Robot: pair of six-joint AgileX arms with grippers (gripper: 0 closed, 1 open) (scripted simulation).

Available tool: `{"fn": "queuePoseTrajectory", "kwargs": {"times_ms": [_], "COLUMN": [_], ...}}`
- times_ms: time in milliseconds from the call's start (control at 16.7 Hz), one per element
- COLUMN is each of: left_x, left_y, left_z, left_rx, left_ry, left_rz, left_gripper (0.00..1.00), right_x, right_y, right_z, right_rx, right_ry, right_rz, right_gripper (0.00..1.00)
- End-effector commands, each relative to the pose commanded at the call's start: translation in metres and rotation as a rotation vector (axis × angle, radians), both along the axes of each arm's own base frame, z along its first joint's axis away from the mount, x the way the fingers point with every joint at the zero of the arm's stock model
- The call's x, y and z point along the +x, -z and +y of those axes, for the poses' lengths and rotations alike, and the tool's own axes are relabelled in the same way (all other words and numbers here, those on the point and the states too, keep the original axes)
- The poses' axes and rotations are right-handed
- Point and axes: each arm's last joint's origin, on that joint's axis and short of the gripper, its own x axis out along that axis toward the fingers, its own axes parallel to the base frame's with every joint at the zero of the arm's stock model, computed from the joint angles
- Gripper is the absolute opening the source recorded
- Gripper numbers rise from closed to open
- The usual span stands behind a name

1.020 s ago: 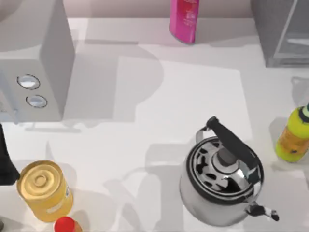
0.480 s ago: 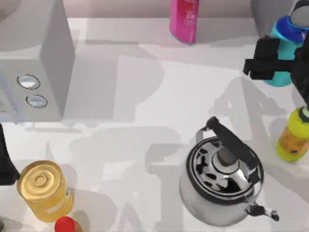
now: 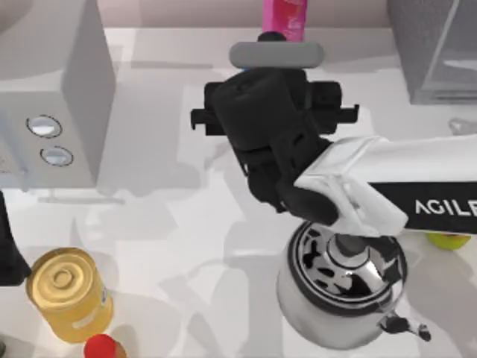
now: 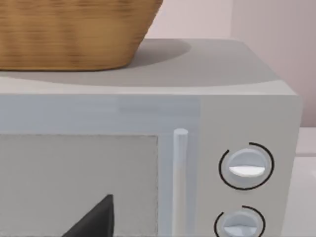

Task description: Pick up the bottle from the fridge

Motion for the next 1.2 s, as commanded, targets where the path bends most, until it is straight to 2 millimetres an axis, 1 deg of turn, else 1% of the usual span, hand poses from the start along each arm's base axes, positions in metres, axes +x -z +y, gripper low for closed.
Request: {"fn": "queuePoseTrajectory", "kwargs": {"times_ms": [120,180,300,540,660,780,900,1020,1080,1200], "left_x": [0.0,0.0,0.0,0.0,0.0,0.0,0.0,0.0,0.0,0.0], "left_y": [0.0,0.0,0.0,0.0,0.0,0.0,0.0,0.0,0.0,0.0], "left_z": [0.0,0.0,0.0,0.0,0.0,0.0,0.0,0.0,0.0,0.0], "left_rx": [0.0,0.0,0.0,0.0,0.0,0.0,0.0,0.0,0.0,0.0], "left_ry": [0.0,0.0,0.0,0.0,0.0,0.0,0.0,0.0,0.0,0.0], "left_rz": [0.0,0.0,0.0,0.0,0.0,0.0,0.0,0.0,0.0,0.0], "left_gripper": [1.0,1.0,1.0,1.0,1.0,1.0,1.0,1.0,1.0,1.0], "right_x": [-0.002,-0.004,-0.006,-0.005,0.0,0.013,0.023,0.035,0.04,0.043], "right_y": [0.017,0.022,0.028,0.029,0.031,0.04,0.057,0.068,0.071,0.071], "right_z": [0.025,0.034,0.042,0.04,0.041,0.042,0.044,0.043,0.043,0.042], "right_rx": [-0.003,-0.003,-0.003,-0.006,0.0,0.002,-0.011,-0.009,-0.006,-0.003], "right_ry": [-0.005,-0.007,-0.01,-0.008,-0.008,-0.006,-0.009,-0.01,-0.01,-0.01], "right_rz": [-0.004,-0.006,-0.009,-0.004,-0.009,-0.011,0.0,-0.003,-0.007,-0.009], "right_gripper": [0.0,0.0,0.0,0.0,0.0,0.0,0.0,0.0,0.0,0.0]}}
